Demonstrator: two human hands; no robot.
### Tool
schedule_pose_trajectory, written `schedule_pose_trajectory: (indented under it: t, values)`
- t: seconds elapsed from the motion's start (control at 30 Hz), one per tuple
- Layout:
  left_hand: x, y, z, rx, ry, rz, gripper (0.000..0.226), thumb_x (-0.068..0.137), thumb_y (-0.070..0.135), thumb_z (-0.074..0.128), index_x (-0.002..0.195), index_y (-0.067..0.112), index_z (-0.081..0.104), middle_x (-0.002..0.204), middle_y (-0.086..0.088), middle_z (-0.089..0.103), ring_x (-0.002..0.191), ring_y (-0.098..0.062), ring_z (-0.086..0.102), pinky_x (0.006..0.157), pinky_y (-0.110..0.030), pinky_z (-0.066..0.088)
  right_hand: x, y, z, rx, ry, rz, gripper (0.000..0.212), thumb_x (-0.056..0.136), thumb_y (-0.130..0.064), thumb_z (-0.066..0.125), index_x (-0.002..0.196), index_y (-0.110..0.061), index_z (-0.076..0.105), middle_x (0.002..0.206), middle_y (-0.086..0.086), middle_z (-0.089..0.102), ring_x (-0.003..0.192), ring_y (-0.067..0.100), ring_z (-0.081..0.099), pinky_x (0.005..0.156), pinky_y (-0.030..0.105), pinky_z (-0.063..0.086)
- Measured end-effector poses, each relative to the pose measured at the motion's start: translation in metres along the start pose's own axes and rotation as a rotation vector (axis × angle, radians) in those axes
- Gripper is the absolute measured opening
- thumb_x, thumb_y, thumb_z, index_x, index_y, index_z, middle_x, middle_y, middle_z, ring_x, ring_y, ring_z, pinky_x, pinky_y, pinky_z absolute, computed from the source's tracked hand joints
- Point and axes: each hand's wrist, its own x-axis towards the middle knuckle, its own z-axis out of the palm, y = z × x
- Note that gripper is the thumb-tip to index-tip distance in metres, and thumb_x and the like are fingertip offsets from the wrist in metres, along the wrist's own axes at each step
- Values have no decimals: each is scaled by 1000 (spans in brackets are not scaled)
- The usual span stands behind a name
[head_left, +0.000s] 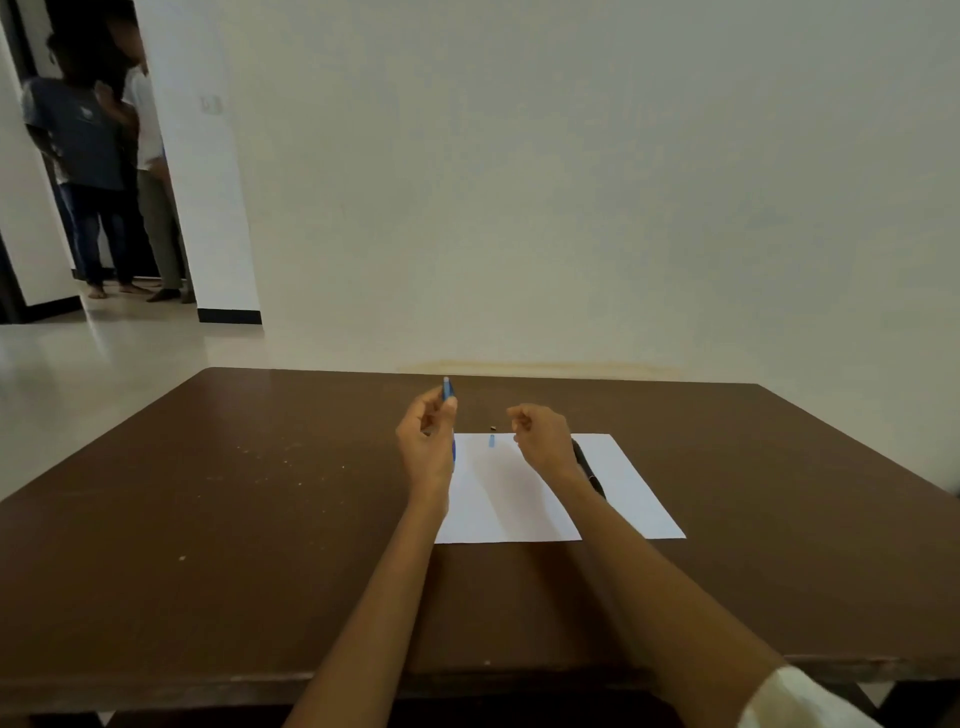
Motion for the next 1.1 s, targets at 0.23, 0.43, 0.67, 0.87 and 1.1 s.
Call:
schedule_pose_trajectory:
  t: [0.23, 0.43, 0.67, 0.87, 1.1]
  values:
    - [28, -8, 10, -17, -58, 20, 8, 89, 19, 61, 95, 22, 64, 86, 2, 62, 87, -16, 59, 80, -30, 50, 55, 7, 19, -263, -250, -12, 20, 88, -5, 56, 98, -2, 73, 107, 10, 71, 101, 24, 65, 88, 34, 52]
    - [33, -18, 7, -45, -65, 8, 9, 88, 18, 62, 96, 20, 64, 85, 4, 63, 85, -13, 59, 73, -20, 50, 66, 8, 30, -422, -303, -8, 18, 87, -17, 63, 96, -6, 73, 102, 10, 72, 94, 26, 67, 86, 39, 54]
    - [24, -18, 7, 8, -100, 26, 9, 88, 17, 62, 95, 22, 64, 85, 4, 63, 85, -13, 59, 75, -21, 50, 54, -11, 17, 36, -38, 7, 14, 80, -5, 53, 67, -10, 55, 67, 3, 55, 61, 12, 48, 55, 14, 39]
    - [10, -9, 9, 17, -85, 93, 10, 88, 20, 61, 96, 26, 62, 85, 9, 63, 84, -11, 61, 73, -17, 49, 17, -54, -19, 542, -80, -86, 23, 94, -17, 54, 113, -13, 66, 87, -8, 64, 80, 6, 60, 74, 14, 50]
    - [4, -7, 7, 65, -85, 177, 20, 88, 21, 62, 106, 14, 63, 96, -4, 66, 85, -11, 62, 69, -11, 50, 1, -67, -44, 745, -221, -109, 15, 89, -18, 63, 101, -13, 71, 83, 6, 70, 79, 15, 65, 84, 26, 55]
